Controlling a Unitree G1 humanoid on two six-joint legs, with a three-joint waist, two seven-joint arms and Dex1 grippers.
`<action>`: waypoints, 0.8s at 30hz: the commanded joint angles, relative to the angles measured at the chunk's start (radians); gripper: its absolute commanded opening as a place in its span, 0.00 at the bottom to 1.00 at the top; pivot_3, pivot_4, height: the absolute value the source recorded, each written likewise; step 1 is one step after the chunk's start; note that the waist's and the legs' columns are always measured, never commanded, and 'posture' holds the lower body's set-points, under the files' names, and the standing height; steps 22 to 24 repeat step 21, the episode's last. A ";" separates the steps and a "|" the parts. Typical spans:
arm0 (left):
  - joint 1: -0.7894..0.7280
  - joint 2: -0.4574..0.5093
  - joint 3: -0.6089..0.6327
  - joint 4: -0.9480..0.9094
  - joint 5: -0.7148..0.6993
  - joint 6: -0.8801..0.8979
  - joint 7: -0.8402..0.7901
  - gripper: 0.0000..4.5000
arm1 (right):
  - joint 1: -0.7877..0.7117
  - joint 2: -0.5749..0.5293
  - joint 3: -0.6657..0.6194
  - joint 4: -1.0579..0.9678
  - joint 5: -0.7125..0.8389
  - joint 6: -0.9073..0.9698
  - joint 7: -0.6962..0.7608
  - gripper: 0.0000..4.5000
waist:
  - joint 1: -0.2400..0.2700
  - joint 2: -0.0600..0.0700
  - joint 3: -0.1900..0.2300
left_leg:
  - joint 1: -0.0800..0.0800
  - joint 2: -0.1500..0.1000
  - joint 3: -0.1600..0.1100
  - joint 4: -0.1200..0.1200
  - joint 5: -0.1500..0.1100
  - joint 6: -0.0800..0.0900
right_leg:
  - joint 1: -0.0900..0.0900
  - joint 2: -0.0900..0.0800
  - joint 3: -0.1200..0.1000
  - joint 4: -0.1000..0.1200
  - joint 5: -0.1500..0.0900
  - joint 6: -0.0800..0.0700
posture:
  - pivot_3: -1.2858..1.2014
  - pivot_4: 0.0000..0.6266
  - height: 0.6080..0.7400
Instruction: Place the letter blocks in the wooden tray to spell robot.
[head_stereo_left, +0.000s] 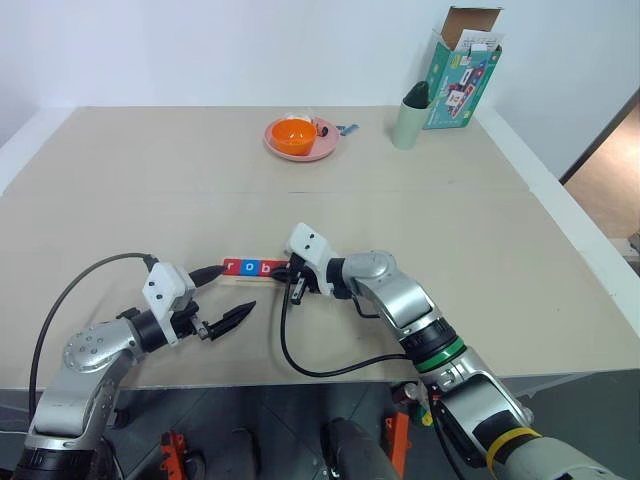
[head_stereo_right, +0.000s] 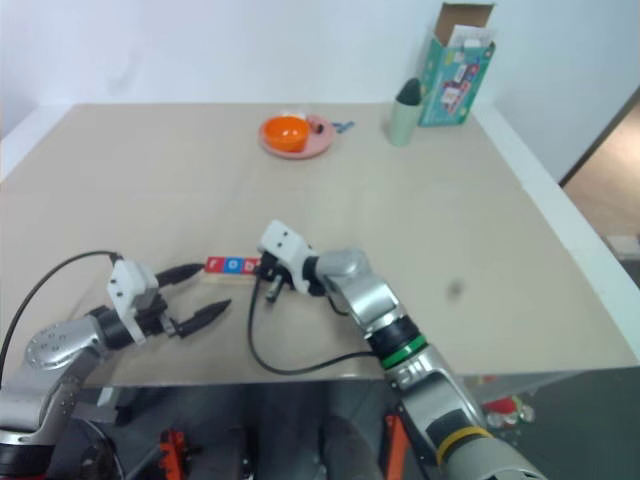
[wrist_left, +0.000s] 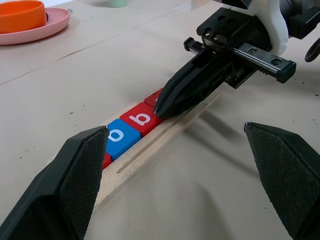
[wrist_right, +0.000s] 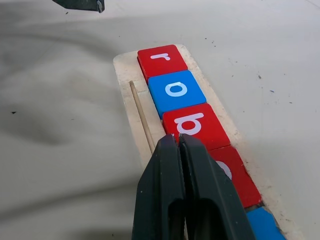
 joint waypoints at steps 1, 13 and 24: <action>-0.008 -0.002 0.025 -0.026 -0.020 -0.002 0.015 1.00 | -0.016 -0.008 -0.064 -0.124 0.060 0.019 0.017 0.01 | 0.000 0.000 0.000 | 0.000 0.000 0.000 0.000 0.000 0.000 | 0.000 0.000 0.000 0.000 0.000 0.000 | 0.52 0.24 1.00; -0.017 0.032 0.040 -0.014 -0.048 0.059 0.024 1.00 | 0.160 -0.238 -0.317 -0.330 0.349 0.113 0.192 0.89 | 0.002 0.000 0.000 | -0.001 -0.001 0.000 0.000 0.000 0.000 | 0.000 -0.001 0.001 -0.001 -0.002 0.000 | 0.52 0.24 1.00; -0.062 0.106 0.099 0.083 -0.007 0.061 0.032 1.00 | 0.223 -0.400 -0.402 -0.177 0.321 -0.055 0.244 0.99 | -0.003 0.000 0.000 | 0.001 -0.001 0.000 0.000 0.000 0.000 | 0.000 0.000 0.001 -0.001 -0.001 -0.001 | 0.52 0.24 1.00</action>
